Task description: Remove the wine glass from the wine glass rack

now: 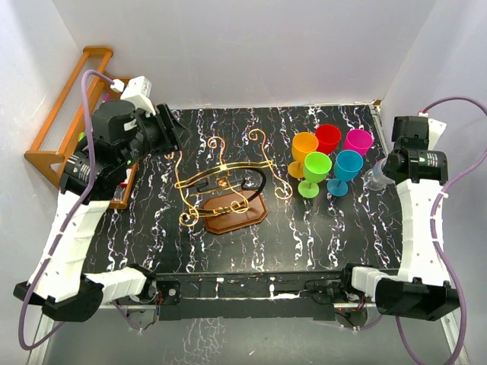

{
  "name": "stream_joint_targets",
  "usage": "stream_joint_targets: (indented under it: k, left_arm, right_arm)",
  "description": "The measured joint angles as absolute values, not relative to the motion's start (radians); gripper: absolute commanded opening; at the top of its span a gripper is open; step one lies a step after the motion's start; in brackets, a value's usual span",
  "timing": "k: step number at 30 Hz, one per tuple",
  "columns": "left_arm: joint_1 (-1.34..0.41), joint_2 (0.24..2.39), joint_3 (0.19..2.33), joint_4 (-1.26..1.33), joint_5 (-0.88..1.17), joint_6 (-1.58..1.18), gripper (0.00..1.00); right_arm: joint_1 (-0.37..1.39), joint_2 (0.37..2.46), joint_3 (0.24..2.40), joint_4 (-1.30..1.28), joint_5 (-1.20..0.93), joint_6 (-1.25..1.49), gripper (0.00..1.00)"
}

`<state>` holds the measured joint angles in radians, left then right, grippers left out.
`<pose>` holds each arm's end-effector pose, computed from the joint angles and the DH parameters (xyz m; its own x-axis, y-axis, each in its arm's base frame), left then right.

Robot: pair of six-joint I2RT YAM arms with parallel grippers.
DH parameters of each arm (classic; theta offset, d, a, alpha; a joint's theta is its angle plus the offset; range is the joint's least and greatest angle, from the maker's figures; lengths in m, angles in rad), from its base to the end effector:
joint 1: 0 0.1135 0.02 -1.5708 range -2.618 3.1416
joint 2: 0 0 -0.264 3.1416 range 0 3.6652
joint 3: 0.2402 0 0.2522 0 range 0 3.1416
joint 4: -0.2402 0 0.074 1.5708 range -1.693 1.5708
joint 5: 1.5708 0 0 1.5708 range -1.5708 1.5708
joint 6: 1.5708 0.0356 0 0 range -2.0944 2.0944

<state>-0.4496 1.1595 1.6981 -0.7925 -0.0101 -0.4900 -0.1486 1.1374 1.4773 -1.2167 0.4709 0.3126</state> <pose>0.1803 -0.0866 0.5051 -0.4000 -0.3295 -0.8552 0.2692 0.8497 -0.4533 0.1832 -0.0438 0.4101 -0.5945 0.3661 -0.7159 0.6324 0.7627 -0.1351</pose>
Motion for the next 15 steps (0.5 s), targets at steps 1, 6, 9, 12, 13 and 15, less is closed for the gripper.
stream_joint_targets:
  k: [1, 6, 9, 12, 13, 15]
  left_arm:
    - [-0.450, 1.173, 1.714, -0.793, -0.010, -0.485, 0.45]
    - [-0.450, 1.217, 1.768, -0.793, -0.011, -0.457, 0.45]
    - [-0.450, 1.221, 1.767, -0.792, -0.010, -0.450, 0.45]
    - [-0.450, 1.214, 1.748, -0.782, -0.007, -0.449, 0.45]
    - [-0.450, 1.210, 1.736, -0.780, -0.004, -0.449, 0.45]
    - [-0.450, 1.202, 1.707, -0.773, 0.003, -0.451, 0.45]
  right_arm:
    - [-0.151, 1.145, 1.462, -1.217, 0.469, 0.315, 0.08]
    - [-0.176, 1.173, 1.390, -1.193, 0.437, 0.321, 0.08]
    - [-0.204, 1.192, 1.343, -1.162, 0.401, 0.316, 0.08]
    - [-0.232, 1.226, 1.301, -1.128, 0.368, 0.312, 0.08]
    - [-0.239, 1.241, 1.291, -1.117, 0.359, 0.312, 0.08]
    - [-0.250, 1.271, 1.275, -1.092, 0.339, 0.309, 0.08]
